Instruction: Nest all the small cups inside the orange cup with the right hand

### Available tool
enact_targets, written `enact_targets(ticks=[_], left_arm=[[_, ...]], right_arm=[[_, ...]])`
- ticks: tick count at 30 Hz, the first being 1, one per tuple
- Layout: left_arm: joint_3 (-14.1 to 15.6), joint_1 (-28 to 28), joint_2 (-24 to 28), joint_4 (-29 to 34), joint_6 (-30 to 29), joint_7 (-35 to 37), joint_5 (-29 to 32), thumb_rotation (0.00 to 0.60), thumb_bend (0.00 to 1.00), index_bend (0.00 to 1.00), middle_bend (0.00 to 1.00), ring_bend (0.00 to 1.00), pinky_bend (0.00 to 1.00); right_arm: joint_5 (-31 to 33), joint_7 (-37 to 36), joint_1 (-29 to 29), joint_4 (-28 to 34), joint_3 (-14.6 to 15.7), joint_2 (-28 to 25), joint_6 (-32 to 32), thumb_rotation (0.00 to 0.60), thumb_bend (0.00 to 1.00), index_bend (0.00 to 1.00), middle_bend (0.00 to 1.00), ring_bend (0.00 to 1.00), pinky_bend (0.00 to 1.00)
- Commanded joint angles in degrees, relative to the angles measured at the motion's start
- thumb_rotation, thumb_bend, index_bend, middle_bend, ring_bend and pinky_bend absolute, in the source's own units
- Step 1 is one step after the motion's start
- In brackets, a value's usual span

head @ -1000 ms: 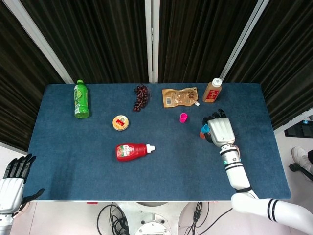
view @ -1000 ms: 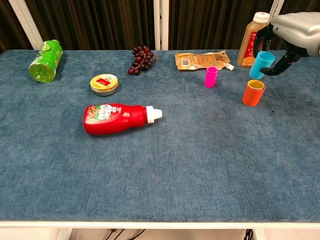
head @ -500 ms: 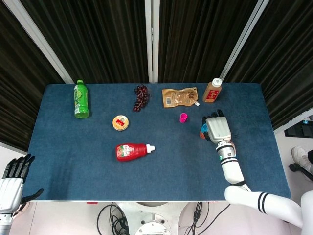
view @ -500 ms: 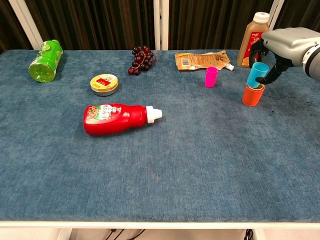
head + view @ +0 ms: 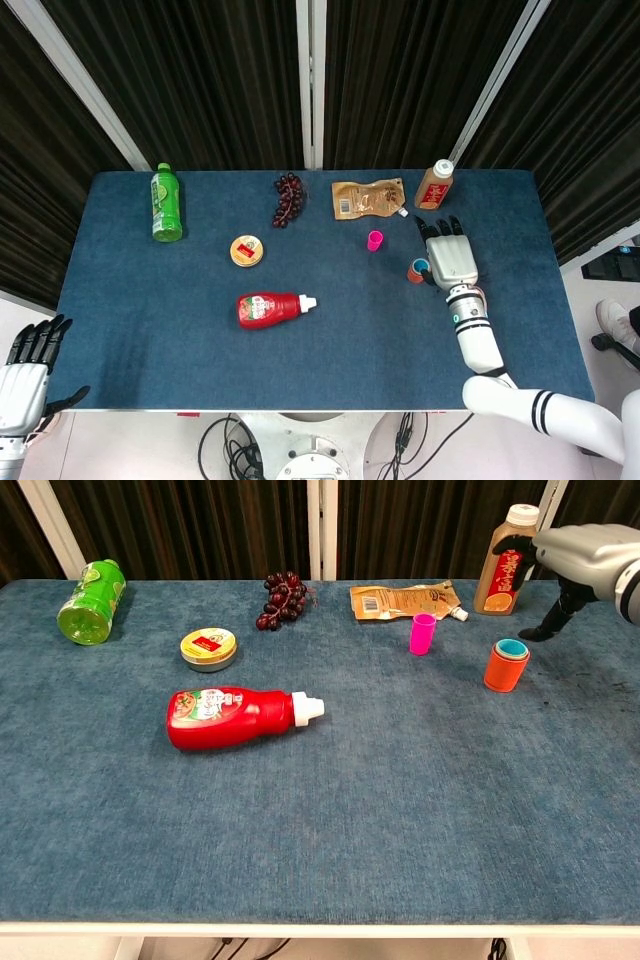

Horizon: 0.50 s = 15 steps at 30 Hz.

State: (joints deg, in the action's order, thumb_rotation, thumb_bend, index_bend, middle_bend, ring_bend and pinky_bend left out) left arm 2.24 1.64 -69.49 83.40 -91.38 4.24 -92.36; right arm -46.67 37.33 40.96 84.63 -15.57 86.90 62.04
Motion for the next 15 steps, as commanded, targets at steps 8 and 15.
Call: enact_targets(ticks=[8, 15], left_arm=[[0.1, 0.1, 0.3, 0.2, -0.4, -0.5, -0.5, 0.600, 0.10, 0.01, 0.00, 0.00, 0.00], [0.4, 0.3, 0.6, 0.2, -0.2, -0.2, -0.2, 0.600, 0.10, 0.01, 0.00, 0.00, 0.00]], right_arm=[[7.9, 8.1, 7.5, -5.2, -2.4, 4.5, -2.8, 0.600, 0.18, 0.10, 0.27, 0.12, 0.07], [13.8, 11.7, 13.3, -11.4, -4.6, 9.5, -4.9, 0.600, 0.21, 0.15, 0.27, 0.12, 0.07]])
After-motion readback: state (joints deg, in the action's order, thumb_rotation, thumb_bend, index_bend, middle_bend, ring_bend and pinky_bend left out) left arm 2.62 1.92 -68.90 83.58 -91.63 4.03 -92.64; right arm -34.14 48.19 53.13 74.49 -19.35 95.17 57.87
